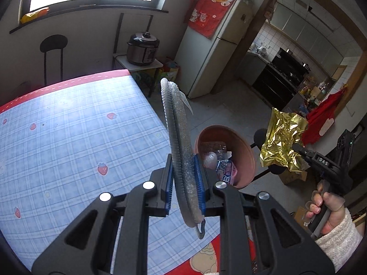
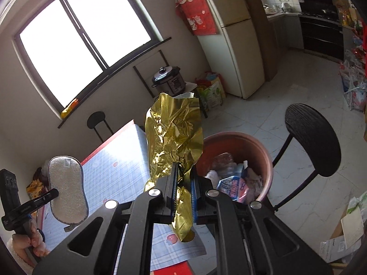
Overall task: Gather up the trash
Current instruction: 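Carry the sponge over the bin and open the left tool while the right tool carries the foil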
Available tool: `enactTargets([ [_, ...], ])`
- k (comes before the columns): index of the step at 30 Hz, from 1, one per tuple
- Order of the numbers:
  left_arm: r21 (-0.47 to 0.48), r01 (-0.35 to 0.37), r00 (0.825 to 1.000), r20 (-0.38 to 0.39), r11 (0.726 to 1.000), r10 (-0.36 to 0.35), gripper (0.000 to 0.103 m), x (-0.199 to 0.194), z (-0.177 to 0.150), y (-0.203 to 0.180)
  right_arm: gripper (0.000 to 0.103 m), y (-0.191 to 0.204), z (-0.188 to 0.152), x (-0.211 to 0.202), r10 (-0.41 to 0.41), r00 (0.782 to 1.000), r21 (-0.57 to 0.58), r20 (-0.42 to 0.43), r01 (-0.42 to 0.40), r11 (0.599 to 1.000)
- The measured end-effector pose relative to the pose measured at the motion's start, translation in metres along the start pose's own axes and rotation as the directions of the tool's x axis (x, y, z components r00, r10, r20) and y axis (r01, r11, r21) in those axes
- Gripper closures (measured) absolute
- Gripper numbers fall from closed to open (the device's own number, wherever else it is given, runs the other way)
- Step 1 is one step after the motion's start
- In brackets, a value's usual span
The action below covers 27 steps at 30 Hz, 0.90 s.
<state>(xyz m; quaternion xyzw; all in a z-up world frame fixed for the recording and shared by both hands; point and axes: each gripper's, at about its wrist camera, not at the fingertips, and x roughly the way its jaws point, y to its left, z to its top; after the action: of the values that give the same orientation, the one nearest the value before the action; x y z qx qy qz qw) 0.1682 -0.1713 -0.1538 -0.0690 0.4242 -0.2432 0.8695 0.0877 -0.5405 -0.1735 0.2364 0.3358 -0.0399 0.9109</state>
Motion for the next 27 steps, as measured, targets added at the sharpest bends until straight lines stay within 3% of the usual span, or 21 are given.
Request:
enactTargets([
  [5, 0.099, 0.077, 0.997, -0.029, 0.992, -0.074, 0.082, 0.043, 0.012, -0.059, 0.093, -0.047, 0.005, -0.018, -0.083, 0.996, 0.044, 0.028, 0.081, 0.996],
  [12, 0.181, 0.15, 0.987, -0.092, 0.972, -0.135, 0.082, 0.114, 0.023, -0.124, 0.093, -0.084, 0.008, -0.029, -0.123, 0.992, 0.078, 0.031, 0.12, 0.99],
  [20, 0.157, 0.173, 0.97, -0.199, 0.972, -0.14, 0.082, 0.215, 0.038, -0.158, 0.093, -0.102, 0.007, -0.026, -0.14, 0.99, 0.086, 0.004, 0.139, 0.986],
  [27, 0.148, 0.157, 0.968, -0.218, 0.976, -0.123, 0.079, 0.266, 0.045, -0.174, 0.093, -0.114, 0.005, -0.023, -0.157, 0.987, 0.098, -0.018, 0.158, 0.983],
])
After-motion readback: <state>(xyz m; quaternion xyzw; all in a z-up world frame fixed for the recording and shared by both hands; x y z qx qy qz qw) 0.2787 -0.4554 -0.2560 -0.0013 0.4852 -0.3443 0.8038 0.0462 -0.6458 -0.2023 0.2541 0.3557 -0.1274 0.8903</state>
